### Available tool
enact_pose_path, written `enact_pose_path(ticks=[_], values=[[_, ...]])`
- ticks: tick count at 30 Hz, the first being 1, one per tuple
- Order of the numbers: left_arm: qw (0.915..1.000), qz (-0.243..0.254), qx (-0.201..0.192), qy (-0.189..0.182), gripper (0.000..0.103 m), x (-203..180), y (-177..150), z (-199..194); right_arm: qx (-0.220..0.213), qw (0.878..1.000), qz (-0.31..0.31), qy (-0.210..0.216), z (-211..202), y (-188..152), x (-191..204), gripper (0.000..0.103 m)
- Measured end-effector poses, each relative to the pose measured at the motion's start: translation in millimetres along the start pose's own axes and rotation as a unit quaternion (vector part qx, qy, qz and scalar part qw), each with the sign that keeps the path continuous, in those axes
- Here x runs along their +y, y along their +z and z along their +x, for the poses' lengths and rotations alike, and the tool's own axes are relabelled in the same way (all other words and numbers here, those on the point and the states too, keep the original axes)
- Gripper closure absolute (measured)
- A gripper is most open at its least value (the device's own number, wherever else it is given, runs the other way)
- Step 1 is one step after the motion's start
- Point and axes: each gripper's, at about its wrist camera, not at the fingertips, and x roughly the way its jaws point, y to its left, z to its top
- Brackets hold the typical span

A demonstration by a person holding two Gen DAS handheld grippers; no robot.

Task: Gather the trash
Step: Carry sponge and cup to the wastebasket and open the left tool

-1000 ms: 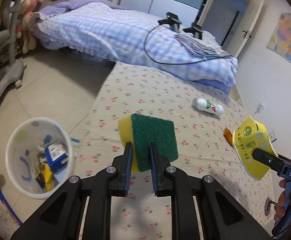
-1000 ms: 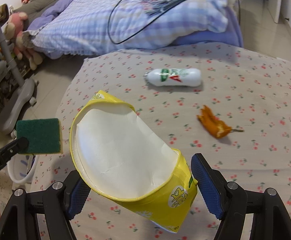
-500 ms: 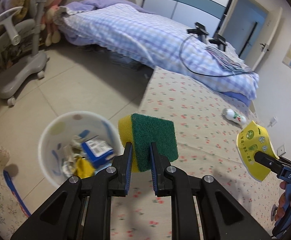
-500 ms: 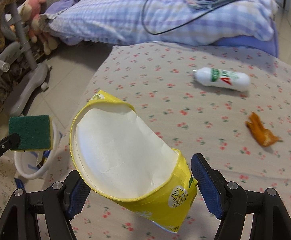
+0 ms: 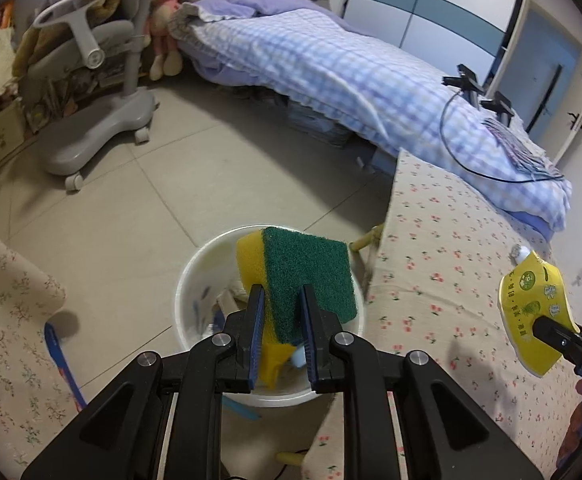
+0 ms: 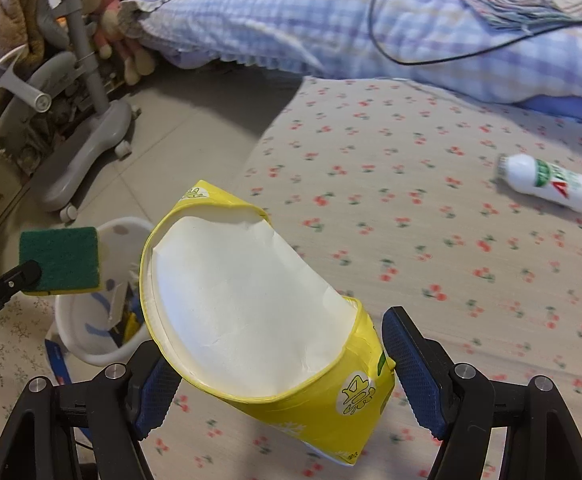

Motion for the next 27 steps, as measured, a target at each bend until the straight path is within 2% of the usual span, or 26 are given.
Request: enact_pose_path(ticks=[2, 4, 5, 6, 9, 12, 19, 27], values=[[0.9998, -0.003, 0.012, 0.014, 0.074, 3.9, 1.5, 2.6, 0.001, 1.0, -0.004, 0.006, 5.9, 1.9, 9.3, 0.023], [0.9993, -0.012, 0.024, 0.028, 0.055, 10.9, 0.9, 4.5, 0.002, 1.0, -0.007, 0.011, 10.8, 2.8, 16.9, 0.023], [0.9991, -0.015, 0.026, 0.032, 0.036, 13.6, 0.1, 4.2, 0.003, 1.0, -0.009, 0.013, 13.6, 3.2, 21.0, 0.023], [0.9987, -0.016, 0.026, 0.04, 0.024, 17.4, -0.9, 3.4, 0.004, 1.0, -0.01, 0.014, 15.8, 3.8, 24.0, 0.023], [0.9976, 0.001, 0.022, 0.066, 0.019, 21.4, -2.3, 1.1, 0.009, 1.0, -0.015, 0.018, 25.1, 5.0, 34.7, 0.023], [0.9968, 0.013, 0.018, 0.077, 0.015, 25.8, -4.5, -2.5, 0.012, 0.999, -0.018, 0.025, 31.8, 6.4, 43.4, 0.023], [0.9947, 0.021, 0.009, 0.101, 0.014, 48.8, -7.3, -14.1, 0.017, 0.998, -0.026, 0.05, 51.6, 12.7, 75.2, 0.023], [0.9942, 0.014, 0.014, 0.105, 0.014, 70.1, -10.5, -18.2, 0.019, 0.997, -0.034, 0.074, 76.7, 17.3, 106.9, 0.022]])
